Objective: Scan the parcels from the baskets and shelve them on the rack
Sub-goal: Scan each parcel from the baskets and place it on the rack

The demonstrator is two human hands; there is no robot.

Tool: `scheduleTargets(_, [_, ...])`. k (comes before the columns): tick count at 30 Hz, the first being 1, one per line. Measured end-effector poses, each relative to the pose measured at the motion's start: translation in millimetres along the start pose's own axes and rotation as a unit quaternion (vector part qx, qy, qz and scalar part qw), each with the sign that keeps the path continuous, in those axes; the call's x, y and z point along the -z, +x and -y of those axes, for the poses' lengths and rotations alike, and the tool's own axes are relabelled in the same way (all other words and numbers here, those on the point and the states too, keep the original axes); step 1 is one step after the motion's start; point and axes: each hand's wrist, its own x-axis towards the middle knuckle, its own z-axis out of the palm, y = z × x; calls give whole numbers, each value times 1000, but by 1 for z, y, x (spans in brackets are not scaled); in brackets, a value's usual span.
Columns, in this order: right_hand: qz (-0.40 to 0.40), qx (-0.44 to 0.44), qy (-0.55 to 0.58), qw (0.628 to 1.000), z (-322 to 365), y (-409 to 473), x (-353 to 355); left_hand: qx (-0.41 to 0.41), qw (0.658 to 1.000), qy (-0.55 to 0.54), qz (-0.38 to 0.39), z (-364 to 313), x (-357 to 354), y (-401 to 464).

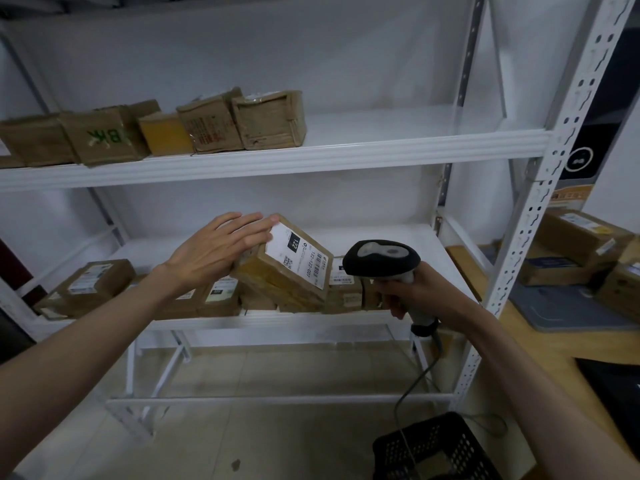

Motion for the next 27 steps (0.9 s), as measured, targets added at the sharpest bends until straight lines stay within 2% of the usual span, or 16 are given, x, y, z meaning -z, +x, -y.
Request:
scheduleTargets(5, [5, 37, -56, 998, 29, 3, 10, 19, 1000, -3, -23, 8, 7, 9])
scheduleTargets(9, [-5, 26, -122, 992, 52, 14, 21, 32, 998, -5, -53, 16, 16, 19])
scheduleTargets(15, [9, 38, -138, 990, 72, 21, 33, 72, 994, 19, -74, 27, 26, 28])
scheduleTargets(19, [-41, 57, -109, 992, 78, 22, 32, 92, 992, 12, -86, 26, 35, 32])
scheduleTargets(22, [-90, 65, -14, 994, 81, 22, 32, 100, 990, 19, -100, 26, 44, 36])
scheduleTargets(24, [-86, 74, 21, 993, 85, 22, 34, 102, 987, 22, -119, 26, 51, 42])
scheduleTargets(27, [-75, 80, 13, 994, 96, 25, 40, 99, 986, 28, -134, 27, 58, 55])
